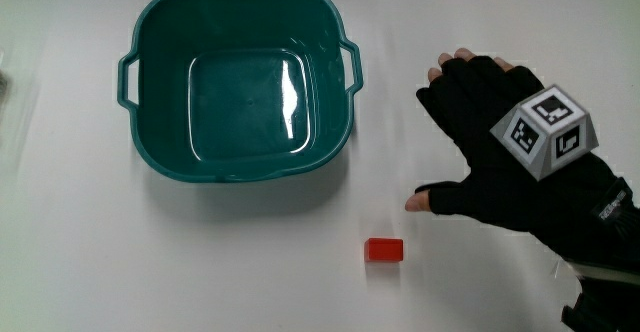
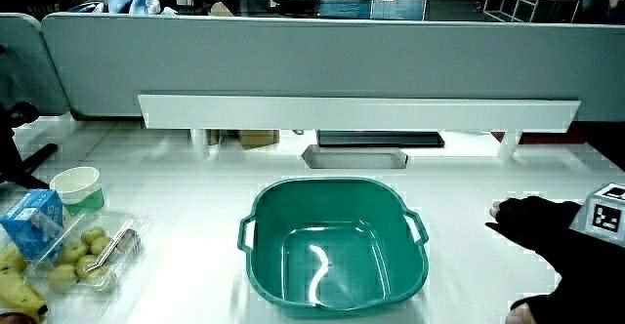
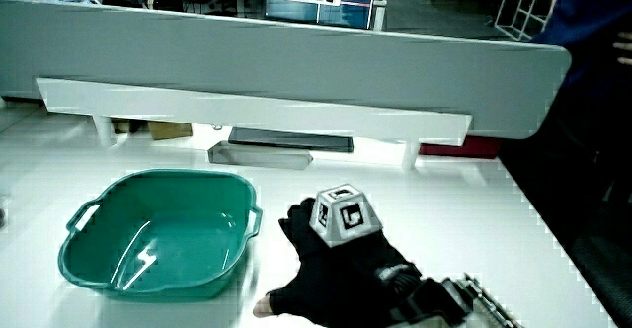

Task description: Pick red block

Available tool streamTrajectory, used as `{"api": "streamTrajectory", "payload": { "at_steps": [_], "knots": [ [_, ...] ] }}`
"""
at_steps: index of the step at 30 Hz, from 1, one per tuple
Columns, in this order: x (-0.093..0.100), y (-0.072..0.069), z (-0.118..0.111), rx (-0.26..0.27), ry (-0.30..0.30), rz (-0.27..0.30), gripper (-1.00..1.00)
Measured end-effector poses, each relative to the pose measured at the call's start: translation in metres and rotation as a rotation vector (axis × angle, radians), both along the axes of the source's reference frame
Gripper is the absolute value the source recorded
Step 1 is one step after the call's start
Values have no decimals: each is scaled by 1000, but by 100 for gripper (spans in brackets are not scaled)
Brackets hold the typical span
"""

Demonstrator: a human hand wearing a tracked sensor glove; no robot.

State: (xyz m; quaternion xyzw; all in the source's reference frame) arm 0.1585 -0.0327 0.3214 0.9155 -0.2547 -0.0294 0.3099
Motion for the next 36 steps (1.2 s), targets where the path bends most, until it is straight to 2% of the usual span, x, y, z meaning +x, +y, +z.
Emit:
{"api": "streamTrajectory", "payload": {
  "at_steps": [1, 3, 5, 6, 9, 19, 33, 36],
  "knots": [
    [0, 2, 2, 21, 15, -8, 0],
    [-1, 6, 0, 11, -8, -13, 0],
    [-3, 10, 3, -10, -7, -20, 0],
    [-3, 12, 6, -39, -29, -14, 0],
    [-7, 20, 9, -38, -18, -40, 0],
    [-17, 37, 30, -108, -32, -60, 0],
    [-34, 58, 58, -179, 7, -128, 0],
    [-35, 61, 62, -180, 24, -133, 0]
  ]
}}
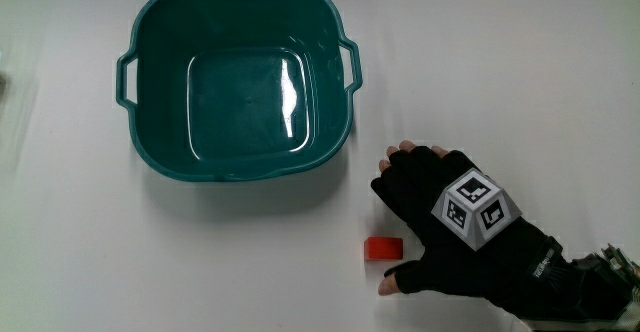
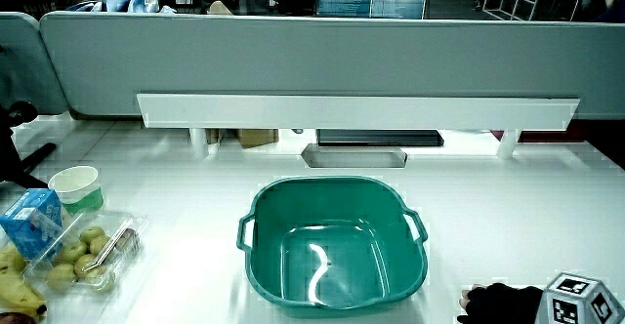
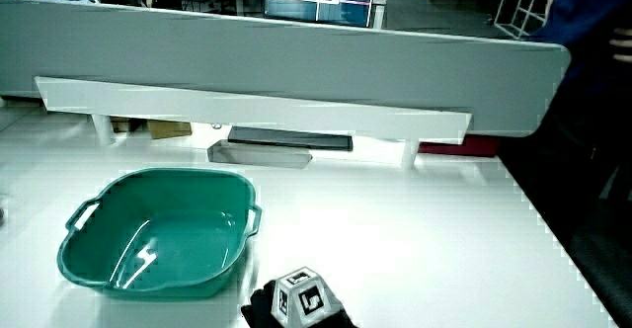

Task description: Pick red block

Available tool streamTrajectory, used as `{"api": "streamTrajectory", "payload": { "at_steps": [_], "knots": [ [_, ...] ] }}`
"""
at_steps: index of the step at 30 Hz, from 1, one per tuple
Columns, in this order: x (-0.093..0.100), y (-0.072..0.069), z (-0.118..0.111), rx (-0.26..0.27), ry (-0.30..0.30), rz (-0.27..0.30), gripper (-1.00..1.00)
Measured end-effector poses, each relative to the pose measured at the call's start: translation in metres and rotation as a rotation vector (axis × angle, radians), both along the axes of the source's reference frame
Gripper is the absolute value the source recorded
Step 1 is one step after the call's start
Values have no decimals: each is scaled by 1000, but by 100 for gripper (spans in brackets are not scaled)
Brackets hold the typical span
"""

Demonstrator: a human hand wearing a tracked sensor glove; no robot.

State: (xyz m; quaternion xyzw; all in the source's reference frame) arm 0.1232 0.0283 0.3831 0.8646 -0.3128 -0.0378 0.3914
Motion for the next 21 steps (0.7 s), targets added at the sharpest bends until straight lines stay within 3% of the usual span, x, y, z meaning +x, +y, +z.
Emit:
{"api": "streamTrajectory", "payload": {
  "at_steps": [11, 21],
  "knots": [
    [-7, 10, 16, -41, 31, -30, 0],
    [-10, 11, 14, -19, 8, -45, 7]
  ]
}}
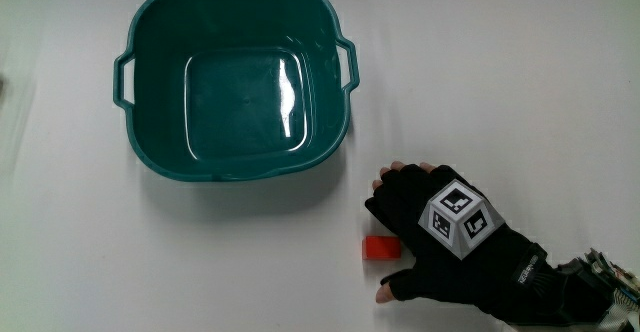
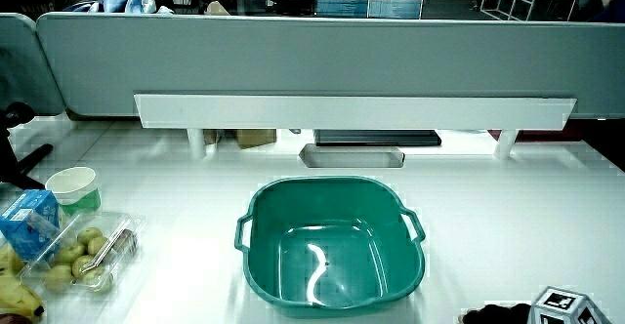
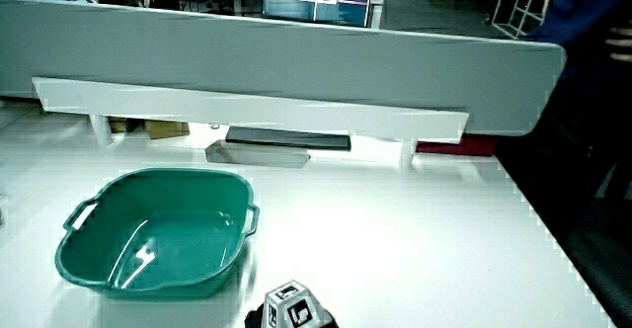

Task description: Pick red block

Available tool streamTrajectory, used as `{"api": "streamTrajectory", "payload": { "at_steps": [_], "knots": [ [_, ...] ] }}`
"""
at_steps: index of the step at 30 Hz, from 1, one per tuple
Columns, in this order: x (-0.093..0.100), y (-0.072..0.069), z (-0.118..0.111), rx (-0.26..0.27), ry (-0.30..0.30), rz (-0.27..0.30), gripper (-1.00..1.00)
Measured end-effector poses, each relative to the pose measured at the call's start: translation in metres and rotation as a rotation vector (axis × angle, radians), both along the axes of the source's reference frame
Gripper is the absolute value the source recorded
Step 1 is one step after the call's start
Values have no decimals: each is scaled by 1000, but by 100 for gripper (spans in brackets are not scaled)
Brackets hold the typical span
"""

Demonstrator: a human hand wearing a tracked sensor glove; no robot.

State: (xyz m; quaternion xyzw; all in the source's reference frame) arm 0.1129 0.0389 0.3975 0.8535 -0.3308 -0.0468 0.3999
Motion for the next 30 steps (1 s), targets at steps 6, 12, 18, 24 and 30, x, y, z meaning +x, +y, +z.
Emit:
{"api": "streamTrajectory", "payload": {
  "at_steps": [6, 12, 18, 24, 30],
  "knots": [
    [-1, 0, -2, 28, -37, -3, 20],
    [-2, 1, 0, 31, -59, -5, 33],
    [-3, 2, -1, 50, -74, -15, 46],
    [-4, 2, 0, 66, -75, -15, 59],
    [-5, 2, 2, 65, -72, -20, 72]
  ]
}}
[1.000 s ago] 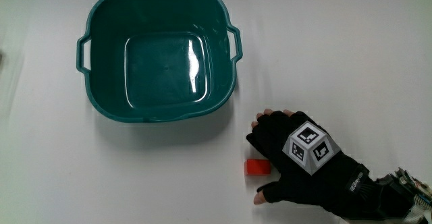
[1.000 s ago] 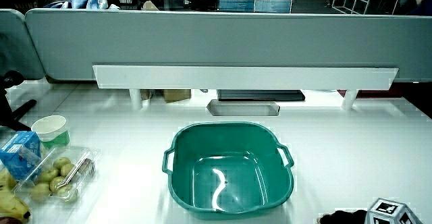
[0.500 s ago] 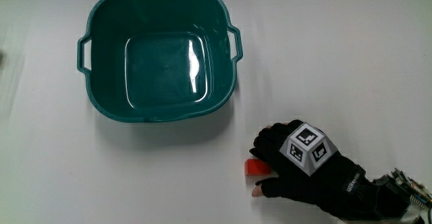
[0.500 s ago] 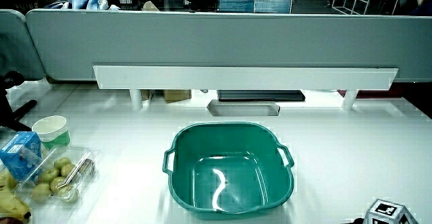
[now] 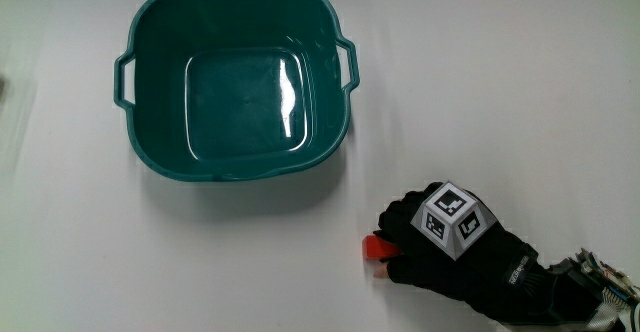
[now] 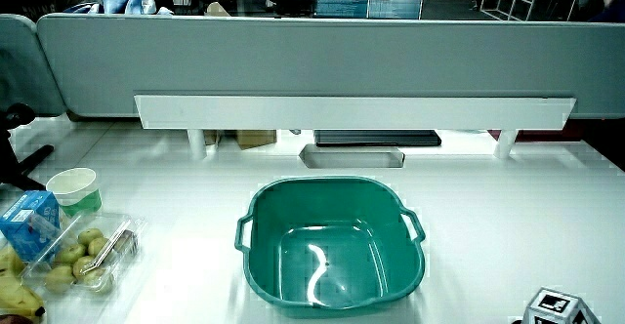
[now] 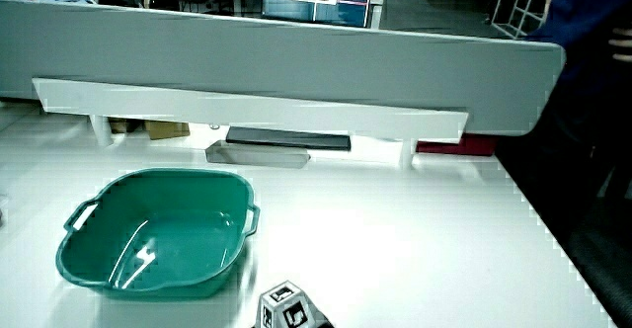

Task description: Pick red block

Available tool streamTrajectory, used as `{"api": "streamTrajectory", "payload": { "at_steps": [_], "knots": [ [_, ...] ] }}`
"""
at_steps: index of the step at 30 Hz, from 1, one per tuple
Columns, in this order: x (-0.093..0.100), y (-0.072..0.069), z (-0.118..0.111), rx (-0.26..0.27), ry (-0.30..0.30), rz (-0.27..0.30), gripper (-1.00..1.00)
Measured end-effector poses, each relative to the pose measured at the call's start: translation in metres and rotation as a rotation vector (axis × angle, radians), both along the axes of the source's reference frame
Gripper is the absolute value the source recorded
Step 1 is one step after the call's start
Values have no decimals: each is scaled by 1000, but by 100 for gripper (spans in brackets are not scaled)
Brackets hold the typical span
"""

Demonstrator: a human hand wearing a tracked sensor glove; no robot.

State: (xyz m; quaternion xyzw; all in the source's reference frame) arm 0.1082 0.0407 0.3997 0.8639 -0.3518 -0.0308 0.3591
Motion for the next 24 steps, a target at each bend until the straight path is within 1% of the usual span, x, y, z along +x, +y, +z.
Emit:
{"api": "streamTrajectory", "payload": {
  "at_steps": [2, 3, 7, 8, 10, 13, 14, 15, 17, 19, 21, 22, 23, 24],
  "knots": [
    [-1, 0, -2, 9, 2, -6, 76],
    [-1, 0, -1, 4, 5, -9, 78],
    [-1, 1, 0, 11, 3, -12, 87],
    [-2, 1, -2, 12, -11, -16, 89],
    [-2, 2, -3, 29, -10, -17, 93],
    [-2, 2, -2, 22, -8, -24, 100],
    [-2, 2, -5, 37, -12, -26, 100],
    [-2, 2, -3, 24, -15, -23, 100],
    [-2, 2, -5, 36, -19, -26, 100],
    [-1, 1, -7, 28, -32, -22, 100],
    [-1, 0, -8, 36, -28, -24, 100],
    [-1, -1, -9, 29, -34, -23, 100],
    [0, -2, -12, 38, -40, -19, 100],
    [0, -3, -13, 35, -41, -19, 100]
  ]
}}
